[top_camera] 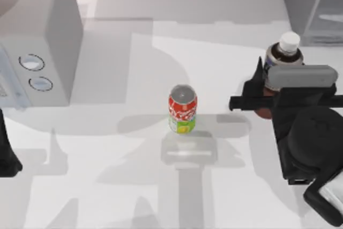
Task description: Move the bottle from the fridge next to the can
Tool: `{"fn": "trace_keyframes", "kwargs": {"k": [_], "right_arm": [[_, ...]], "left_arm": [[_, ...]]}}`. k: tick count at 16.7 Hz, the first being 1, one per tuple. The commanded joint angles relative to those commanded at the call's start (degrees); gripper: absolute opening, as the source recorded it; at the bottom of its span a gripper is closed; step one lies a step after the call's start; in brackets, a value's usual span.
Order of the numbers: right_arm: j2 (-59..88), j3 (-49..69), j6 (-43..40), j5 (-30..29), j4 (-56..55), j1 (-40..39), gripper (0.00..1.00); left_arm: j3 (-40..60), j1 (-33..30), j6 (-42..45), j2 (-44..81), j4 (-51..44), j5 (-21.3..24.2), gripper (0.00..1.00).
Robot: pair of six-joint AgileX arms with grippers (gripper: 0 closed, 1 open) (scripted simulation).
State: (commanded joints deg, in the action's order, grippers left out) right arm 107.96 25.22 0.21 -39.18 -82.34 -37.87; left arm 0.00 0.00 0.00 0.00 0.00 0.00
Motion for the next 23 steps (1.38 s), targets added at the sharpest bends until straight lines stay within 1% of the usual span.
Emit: {"fn": "trace_keyframes", "kwargs": {"k": [13,14,23], "right_arm": [[0.0,0.0,0.0,0.0,0.0,0.0,0.98],[0.0,0.0,0.0,0.0,0.0,0.0,1.00],[-0.1,-0.2,0.0,-0.2,-0.1,-0.2,1.00]], "left_arm": [[0.0,0.0,0.0,0.0,0.0,0.0,1.00],[0.0,0.0,0.0,0.0,0.0,0.0,1.00],[0.0,0.0,0.0,0.0,0.0,0.0,1.00]]}}
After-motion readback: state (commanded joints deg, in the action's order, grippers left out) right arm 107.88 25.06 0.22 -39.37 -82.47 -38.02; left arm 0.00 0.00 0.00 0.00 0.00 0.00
